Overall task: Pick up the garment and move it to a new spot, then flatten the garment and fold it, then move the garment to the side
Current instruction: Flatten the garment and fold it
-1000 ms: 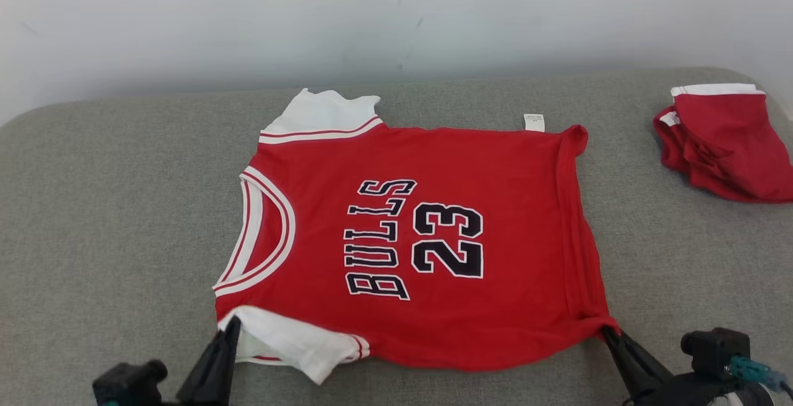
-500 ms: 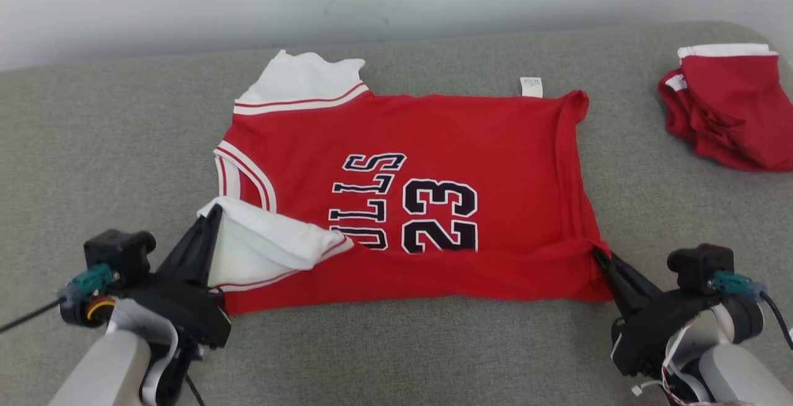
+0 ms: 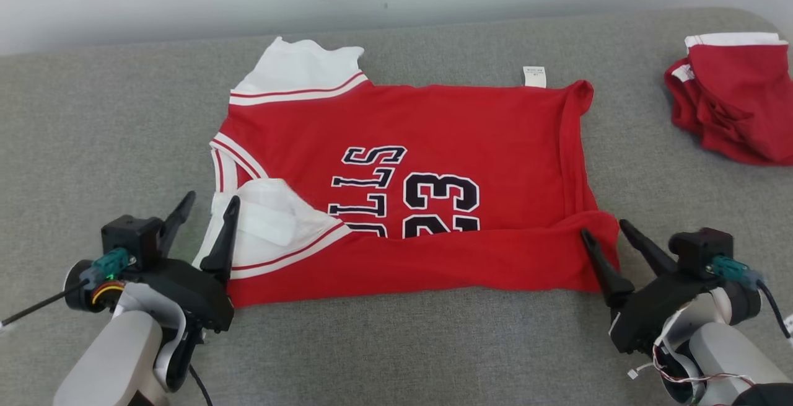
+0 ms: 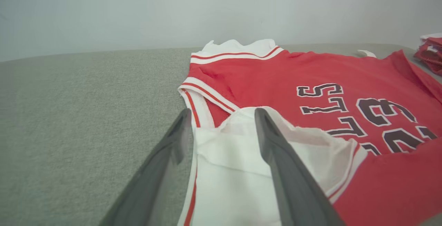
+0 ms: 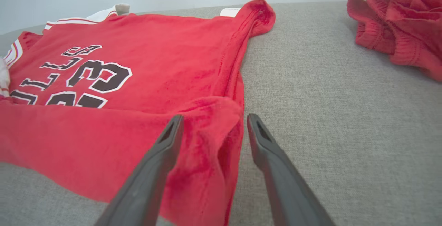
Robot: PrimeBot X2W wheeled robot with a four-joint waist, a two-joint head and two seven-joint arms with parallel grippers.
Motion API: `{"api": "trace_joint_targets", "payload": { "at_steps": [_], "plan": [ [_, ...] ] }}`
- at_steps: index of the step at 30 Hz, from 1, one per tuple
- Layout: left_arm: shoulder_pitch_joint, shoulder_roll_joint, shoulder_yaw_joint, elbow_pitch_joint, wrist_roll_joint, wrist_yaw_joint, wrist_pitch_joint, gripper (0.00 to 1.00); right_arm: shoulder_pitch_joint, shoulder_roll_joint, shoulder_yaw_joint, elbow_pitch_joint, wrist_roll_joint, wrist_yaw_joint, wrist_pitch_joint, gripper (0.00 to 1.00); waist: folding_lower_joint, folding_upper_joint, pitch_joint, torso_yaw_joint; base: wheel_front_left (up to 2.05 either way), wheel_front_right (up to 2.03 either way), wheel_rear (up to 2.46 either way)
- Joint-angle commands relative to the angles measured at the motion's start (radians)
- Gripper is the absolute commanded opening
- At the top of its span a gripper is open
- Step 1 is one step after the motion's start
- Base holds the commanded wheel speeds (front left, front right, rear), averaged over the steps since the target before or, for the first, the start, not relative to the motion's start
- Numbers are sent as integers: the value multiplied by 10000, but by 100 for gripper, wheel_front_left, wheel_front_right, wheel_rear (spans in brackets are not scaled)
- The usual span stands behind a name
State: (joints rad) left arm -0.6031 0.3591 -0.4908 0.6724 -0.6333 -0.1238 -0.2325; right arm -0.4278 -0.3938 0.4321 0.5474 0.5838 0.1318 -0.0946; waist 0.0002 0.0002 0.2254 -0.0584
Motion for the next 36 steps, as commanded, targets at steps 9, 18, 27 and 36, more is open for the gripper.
{"api": "trace_joint_targets", "payload": {
  "at_steps": [9,18,27,36],
  "plan": [
    [1940,-241,892,-810,72,201,-321,100,1220,119,-316,114,349,-29,-995,100,-2,-2,-565,220,0,0,0],
    [2879,-533,1106,-936,64,318,-311,100,1234,392,-620,299,160,-29,-956,100,-2,-2,-461,207,0,0,0],
    [2631,-818,848,-34,-28,192,-228,100,733,708,-491,1013,24,-29,-749,27,-2,-2,-274,136,0,0,0],
    [2773,-967,910,530,-190,74,-292,0,826,793,-226,1420,291,-29,-1016,0,-2,-2,-828,250,0,0,0]
  ]
}}
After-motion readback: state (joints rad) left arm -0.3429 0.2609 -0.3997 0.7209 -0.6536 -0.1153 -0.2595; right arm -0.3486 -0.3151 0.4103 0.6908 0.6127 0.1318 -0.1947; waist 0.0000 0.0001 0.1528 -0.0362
